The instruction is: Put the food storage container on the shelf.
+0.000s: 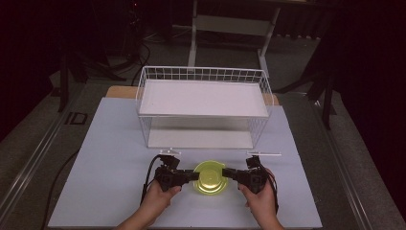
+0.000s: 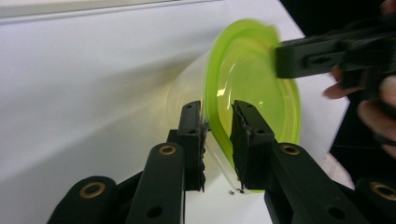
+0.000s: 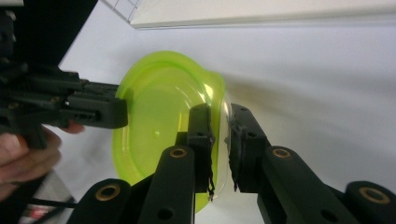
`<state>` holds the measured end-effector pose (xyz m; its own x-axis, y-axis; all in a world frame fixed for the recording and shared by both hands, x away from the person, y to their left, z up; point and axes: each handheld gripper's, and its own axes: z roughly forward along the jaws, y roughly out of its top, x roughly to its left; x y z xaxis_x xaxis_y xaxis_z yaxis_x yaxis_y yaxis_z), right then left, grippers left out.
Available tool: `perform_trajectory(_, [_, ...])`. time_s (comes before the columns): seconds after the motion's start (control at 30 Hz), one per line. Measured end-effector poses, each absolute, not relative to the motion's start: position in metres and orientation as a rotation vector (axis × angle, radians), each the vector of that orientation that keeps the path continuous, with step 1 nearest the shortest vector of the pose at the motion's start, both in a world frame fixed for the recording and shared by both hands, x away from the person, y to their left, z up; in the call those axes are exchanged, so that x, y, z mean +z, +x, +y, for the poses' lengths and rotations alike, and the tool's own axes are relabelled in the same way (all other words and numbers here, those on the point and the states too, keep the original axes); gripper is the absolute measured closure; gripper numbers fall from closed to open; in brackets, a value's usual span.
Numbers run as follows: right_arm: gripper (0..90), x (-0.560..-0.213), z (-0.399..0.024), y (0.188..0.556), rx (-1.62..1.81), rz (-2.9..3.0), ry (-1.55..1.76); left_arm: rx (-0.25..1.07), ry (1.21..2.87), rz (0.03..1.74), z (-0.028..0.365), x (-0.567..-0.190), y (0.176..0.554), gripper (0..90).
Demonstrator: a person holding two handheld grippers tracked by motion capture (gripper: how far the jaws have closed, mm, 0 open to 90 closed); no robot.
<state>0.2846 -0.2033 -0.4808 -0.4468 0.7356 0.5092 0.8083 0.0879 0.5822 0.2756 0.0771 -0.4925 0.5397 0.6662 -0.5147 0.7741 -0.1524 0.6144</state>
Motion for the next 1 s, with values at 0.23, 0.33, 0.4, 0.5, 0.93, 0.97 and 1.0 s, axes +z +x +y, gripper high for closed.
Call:
perform_trajectory(0.23, [80.4, -0.471, -0.193, 0.273, -1.325, -2.398, -1.547, -0.12, 1.864, 1.183, 0.083, -0.482, 0.276, 80.4])
perform_trajectory(0.33, [80.4, -0.466, -0.192, 0.271, -1.346, -2.418, -1.537, -0.124, 1.856, 1.173, 0.085, -0.476, 0.276, 80.6])
perform_trajectory(0.4, [80.5, -0.461, -0.191, 0.27, -1.369, -2.417, -1.528, -0.108, 1.857, 1.163, 0.086, -0.47, 0.275, 80.7])
perform_trajectory(0.5, [80.4, -0.453, -0.191, 0.269, -1.404, -2.41, -1.522, -0.094, 1.843, 1.155, 0.087, -0.459, 0.273, 80.8])
perform_trajectory(0.93, [80.4, -0.391, -0.188, 0.267, -1.57, -2.447, -1.474, 0.007, 1.825, 1.082, 0.094, -0.389, 0.275, 80.8])
perform_trajectory(0.97, [80.4, -0.387, -0.187, 0.268, -1.586, -2.443, -1.471, 0.017, 1.823, 1.077, 0.095, -0.384, 0.276, 80.8])
perform_trajectory(1.0, [80.4, -0.382, -0.187, 0.269, -1.598, -2.436, -1.469, 0.023, 1.824, 1.076, 0.095, -0.379, 0.276, 80.8])
